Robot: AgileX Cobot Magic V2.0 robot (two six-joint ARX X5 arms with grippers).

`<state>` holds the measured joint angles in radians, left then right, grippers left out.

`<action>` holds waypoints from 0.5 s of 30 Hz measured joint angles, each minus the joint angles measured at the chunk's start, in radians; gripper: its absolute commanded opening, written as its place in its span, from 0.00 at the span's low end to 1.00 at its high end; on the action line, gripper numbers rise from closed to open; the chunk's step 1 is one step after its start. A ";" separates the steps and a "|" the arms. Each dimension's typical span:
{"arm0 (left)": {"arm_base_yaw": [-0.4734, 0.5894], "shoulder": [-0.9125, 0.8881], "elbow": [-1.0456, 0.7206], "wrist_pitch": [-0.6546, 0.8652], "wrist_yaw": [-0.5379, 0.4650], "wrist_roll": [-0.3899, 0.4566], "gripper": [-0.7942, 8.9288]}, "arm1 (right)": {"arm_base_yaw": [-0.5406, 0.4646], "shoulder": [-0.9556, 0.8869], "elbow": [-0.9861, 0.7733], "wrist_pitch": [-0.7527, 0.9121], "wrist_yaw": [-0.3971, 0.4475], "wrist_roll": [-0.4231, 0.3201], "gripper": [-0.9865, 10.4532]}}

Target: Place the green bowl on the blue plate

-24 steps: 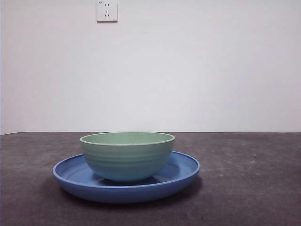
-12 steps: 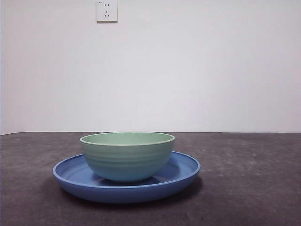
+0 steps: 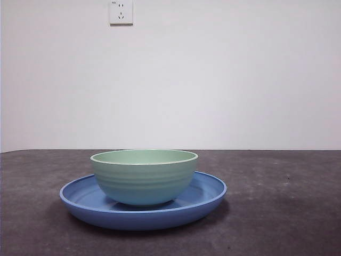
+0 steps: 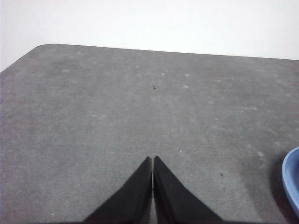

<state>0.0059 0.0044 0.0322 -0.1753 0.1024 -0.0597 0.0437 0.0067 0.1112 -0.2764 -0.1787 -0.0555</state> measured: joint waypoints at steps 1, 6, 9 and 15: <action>0.000 0.000 0.000 0.000 0.000 0.000 0.09 | 0.000 0.000 -0.026 0.021 0.000 0.000 0.12; 0.000 0.000 0.000 0.000 0.000 0.003 0.09 | 0.000 0.001 -0.093 0.119 0.022 0.000 0.12; 0.000 0.000 0.000 0.000 0.000 0.003 0.09 | 0.000 -0.001 -0.094 0.127 0.037 0.005 0.12; 0.000 0.000 0.000 0.000 0.000 0.003 0.09 | 0.000 0.000 -0.095 0.112 0.050 0.034 0.12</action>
<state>0.0059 0.0048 0.0322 -0.1753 0.1020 -0.0570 0.0433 0.0063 0.0166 -0.1642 -0.1291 -0.0212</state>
